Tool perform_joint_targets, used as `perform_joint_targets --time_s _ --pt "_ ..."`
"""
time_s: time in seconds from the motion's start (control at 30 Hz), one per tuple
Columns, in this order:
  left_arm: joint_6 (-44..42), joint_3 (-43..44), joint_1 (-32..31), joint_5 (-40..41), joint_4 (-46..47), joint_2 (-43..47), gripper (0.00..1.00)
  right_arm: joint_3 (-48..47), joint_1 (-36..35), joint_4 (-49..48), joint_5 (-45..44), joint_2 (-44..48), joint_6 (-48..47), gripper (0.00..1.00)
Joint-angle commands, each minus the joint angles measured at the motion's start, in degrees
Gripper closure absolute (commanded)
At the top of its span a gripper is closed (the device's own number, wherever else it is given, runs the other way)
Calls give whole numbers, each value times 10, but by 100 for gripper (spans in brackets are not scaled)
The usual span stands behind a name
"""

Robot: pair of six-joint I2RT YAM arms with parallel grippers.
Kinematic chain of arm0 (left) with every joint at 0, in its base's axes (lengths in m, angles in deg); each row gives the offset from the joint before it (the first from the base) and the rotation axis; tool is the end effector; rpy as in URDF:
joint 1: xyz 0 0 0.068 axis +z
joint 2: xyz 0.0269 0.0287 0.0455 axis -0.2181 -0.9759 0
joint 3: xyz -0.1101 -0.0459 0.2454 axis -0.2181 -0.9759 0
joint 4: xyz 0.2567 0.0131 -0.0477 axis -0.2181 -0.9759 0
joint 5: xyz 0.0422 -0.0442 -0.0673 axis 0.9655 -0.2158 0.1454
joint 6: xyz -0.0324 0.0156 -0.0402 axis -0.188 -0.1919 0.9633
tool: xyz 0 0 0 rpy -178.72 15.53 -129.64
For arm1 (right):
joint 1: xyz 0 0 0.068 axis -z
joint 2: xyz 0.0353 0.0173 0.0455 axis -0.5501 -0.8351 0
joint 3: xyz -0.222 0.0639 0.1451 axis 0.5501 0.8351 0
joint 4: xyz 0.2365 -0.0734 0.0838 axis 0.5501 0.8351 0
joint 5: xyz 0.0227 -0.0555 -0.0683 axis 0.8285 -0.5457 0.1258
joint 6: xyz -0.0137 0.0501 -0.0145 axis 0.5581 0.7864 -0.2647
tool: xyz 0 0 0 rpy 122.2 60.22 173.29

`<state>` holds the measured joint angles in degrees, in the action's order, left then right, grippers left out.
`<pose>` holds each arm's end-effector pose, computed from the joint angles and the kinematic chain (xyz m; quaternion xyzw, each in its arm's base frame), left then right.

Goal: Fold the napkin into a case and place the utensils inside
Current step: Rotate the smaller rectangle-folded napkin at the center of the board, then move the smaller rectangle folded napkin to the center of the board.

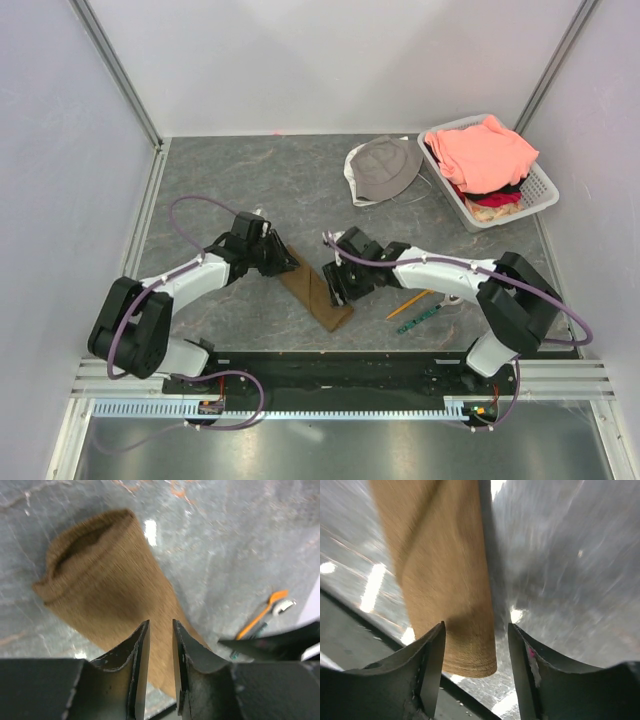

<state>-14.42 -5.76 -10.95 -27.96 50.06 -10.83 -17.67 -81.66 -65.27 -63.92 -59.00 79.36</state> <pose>0.2406 -0.1148 0.1756 -0.1465 0.9159 -0.3032 0.2187 0.2087 0.2441 0.1899 -0.2366 0.9298 0.2277 0.1661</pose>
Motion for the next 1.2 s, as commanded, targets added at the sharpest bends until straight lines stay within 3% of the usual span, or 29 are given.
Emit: perform_joint_targets --time_s 0.0,0.2,0.47,0.57,0.73,0.83,1.17 --pt "5 17 3 46 52 -35 69 67 -33 -45 -87 27 45 41" --pt "-20 21 7 90 56 -64 69 63 -14 -43 -189 1 17 44" --pt "-59 55 17 145 9 -59 69 -22 32 -65 -155 -52 -54 39" --pt "-64 49 20 151 -7 -21 68 -72 33 -27 -153 -77 -50 31" --pt "-53 21 18 109 -13 49 67 -90 37 43 -218 -35 14 14" --pt "-56 19 17 83 -13 43 67 -81 54 111 -293 11 94 2" --pt "-14 37 16 57 24 -98 74 37 211 238 -308 223 221 6"
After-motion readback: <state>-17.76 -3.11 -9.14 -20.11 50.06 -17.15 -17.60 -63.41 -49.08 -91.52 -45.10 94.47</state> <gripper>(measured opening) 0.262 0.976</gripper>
